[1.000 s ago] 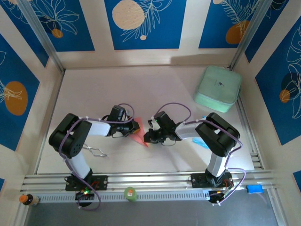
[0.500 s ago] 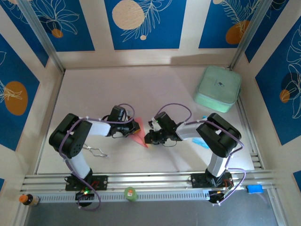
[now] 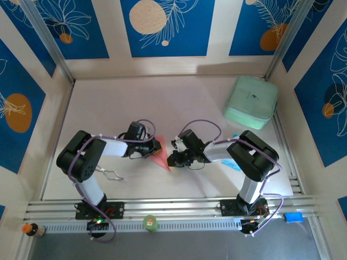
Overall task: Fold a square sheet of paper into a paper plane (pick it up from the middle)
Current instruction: Fourth fold the wing at the center of the table.
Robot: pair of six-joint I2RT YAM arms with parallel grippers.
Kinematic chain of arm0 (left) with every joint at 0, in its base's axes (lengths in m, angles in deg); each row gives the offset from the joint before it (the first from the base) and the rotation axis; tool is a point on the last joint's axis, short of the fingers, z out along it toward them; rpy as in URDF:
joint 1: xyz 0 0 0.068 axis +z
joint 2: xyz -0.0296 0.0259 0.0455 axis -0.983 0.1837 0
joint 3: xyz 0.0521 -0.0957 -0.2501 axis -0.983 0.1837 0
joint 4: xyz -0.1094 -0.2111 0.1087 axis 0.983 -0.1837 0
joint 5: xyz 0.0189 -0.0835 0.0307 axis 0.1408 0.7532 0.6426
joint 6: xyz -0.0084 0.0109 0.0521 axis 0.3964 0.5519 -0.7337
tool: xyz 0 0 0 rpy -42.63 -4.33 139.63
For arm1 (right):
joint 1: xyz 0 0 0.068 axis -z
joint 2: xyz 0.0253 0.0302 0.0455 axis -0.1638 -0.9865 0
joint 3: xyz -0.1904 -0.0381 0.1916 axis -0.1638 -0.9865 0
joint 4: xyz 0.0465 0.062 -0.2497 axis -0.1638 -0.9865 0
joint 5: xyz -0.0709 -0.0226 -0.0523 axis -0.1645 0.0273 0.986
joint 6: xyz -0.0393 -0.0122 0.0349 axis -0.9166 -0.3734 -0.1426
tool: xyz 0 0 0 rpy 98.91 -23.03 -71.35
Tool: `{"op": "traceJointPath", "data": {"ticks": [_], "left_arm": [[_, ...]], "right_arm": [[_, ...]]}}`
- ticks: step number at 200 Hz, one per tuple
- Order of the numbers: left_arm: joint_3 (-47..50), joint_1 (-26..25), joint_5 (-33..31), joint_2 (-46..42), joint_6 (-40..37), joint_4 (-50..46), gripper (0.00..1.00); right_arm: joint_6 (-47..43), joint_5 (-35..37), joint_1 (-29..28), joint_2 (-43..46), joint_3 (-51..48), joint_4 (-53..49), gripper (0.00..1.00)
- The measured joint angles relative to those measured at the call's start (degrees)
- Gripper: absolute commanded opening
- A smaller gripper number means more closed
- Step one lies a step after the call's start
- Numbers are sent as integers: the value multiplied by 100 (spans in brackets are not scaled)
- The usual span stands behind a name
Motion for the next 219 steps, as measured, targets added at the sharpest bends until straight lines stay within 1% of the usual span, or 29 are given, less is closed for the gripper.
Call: {"op": "traceJointPath", "data": {"ticks": [28,42,56,63,73,93,140,148,169,185,202,219], "left_arm": [[2,-4,0,0,2,0,7],[2,-4,0,0,2,2,7],[7,-4,4,0,2,4,7],[7,-9,17,0,2,4,7],[7,-11,20,0,2,4,7],[7,-11,24,0,2,2,7],[9,-11,22,0,2,4,7],[13,-11,22,0,2,11,7],[20,-11,24,0,2,24,7],[24,-11,31,0,2,31,7],[24,-11,37,0,2,31,7],[24,-11,39,0,2,31,7]], "right_arm": [[-63,-28,0,70,-33,-155,9],[-107,-37,-4,72,-35,-186,7],[-140,-35,-7,72,-35,-208,3],[-160,-33,-11,72,-35,-225,2],[-173,-17,-22,74,-33,-249,4],[-197,4,-33,96,-33,-271,11],[-284,136,-131,205,-26,-487,13],[-302,160,-142,214,-22,-509,13],[-326,264,-181,214,20,-619,5],[-341,286,-199,216,33,-640,2],[-332,291,-210,219,35,-645,2],[-328,299,-212,225,33,-645,6]]}}
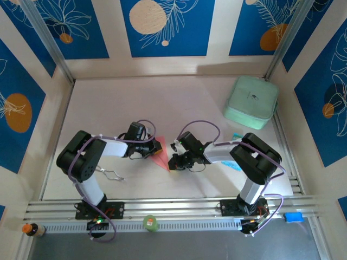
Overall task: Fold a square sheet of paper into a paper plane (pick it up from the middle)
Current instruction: Fourth fold the wing at the center of the table.
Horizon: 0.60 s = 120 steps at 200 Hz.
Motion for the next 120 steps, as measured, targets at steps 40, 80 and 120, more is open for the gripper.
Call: {"op": "traceJointPath", "data": {"ticks": [40,80,120], "left_arm": [[11,-4,4,0,0,17,7],[20,-4,4,0,0,35,7],[26,-4,4,0,2,52,7]], "right_arm": [[9,46,-26,122,-96,-81,7],[11,26,-28,122,-98,-74,6],[9,46,-42,151,-101,-122,12]]}}
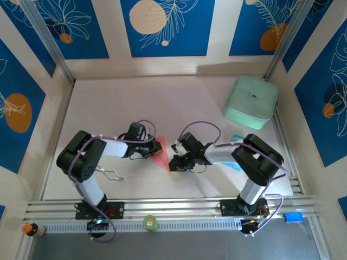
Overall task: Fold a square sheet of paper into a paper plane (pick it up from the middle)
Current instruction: Fourth fold the wing at the center of the table.
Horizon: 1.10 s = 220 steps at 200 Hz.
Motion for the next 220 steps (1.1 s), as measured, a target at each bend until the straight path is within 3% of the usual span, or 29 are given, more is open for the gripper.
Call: {"op": "traceJointPath", "data": {"ticks": [30,66,102,147,220], "left_arm": [[0,0,0,0,-2,2,7],[0,0,0,0,-2,2,7],[11,0,2,0,0,22,7],[11,-7,20,0,-2,9,7],[24,-9,20,0,-4,28,6]], "right_arm": [[-2,-2,-15,37,-46,-48,4],[-17,11,-46,39,-52,-24,12],[-39,68,-74,87,-109,13,3],[-22,94,-87,153,-164,26,9],[31,83,-118,597,-348,-459,6]]}}
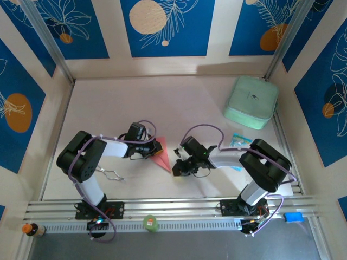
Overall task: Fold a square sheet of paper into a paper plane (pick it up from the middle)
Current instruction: Fourth fold the wing at the center of the table.
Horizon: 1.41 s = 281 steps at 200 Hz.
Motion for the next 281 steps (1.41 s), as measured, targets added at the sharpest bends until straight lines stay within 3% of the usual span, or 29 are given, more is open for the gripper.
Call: {"op": "traceJointPath", "data": {"ticks": [60,169,219,281], "left_arm": [[9,0,0,0,-11,20,6],[9,0,2,0,-15,17,6],[9,0,0,0,-15,17,6],[24,-2,26,0,-13,35,6]], "right_arm": [[304,-236,289,240,304,205,2],[358,-229,101,-1309,1681,234,1],[361,-68,70,-1381,1456,133,1],[452,-168,81,-1261,920,922,2]]}}
